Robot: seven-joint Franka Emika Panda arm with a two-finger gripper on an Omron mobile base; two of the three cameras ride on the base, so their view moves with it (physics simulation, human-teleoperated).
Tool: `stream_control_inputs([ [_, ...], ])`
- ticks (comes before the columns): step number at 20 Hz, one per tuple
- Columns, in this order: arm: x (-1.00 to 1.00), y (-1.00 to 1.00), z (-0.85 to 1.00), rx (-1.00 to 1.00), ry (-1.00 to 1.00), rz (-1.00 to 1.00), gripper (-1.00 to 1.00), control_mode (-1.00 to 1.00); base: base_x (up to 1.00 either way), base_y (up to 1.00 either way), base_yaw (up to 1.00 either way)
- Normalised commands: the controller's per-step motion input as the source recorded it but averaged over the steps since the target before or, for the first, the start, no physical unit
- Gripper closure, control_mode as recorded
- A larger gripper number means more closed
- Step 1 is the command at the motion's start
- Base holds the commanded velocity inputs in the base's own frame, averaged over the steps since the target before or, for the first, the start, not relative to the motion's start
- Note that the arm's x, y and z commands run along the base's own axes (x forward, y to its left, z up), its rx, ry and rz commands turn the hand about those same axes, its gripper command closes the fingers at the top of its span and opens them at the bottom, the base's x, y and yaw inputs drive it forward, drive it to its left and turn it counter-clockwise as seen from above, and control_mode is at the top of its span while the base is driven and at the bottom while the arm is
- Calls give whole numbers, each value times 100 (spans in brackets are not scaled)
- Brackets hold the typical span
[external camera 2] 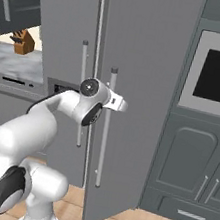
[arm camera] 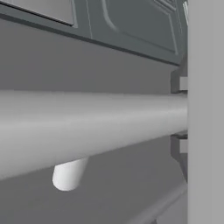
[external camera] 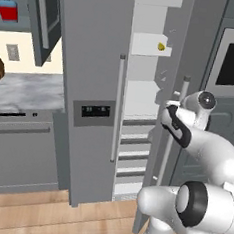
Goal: There is a bowl on the dining counter. Grab a lemon wedge from the fridge and place it in the bowl. Then get the liquor bottle and glass cup from the cabinet and place them next to the bowl.
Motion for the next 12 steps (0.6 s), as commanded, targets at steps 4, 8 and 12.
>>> stream_control_inputs([
  [4,-64,1,22,0,-7,0,-100,-100,0,0,0],
  [8,-83,2,46,-7,-9,0,-100,-100,0,0,0],
  [12,-62,38,54,-17,-1,0,-100,-100,0,0,0],
])
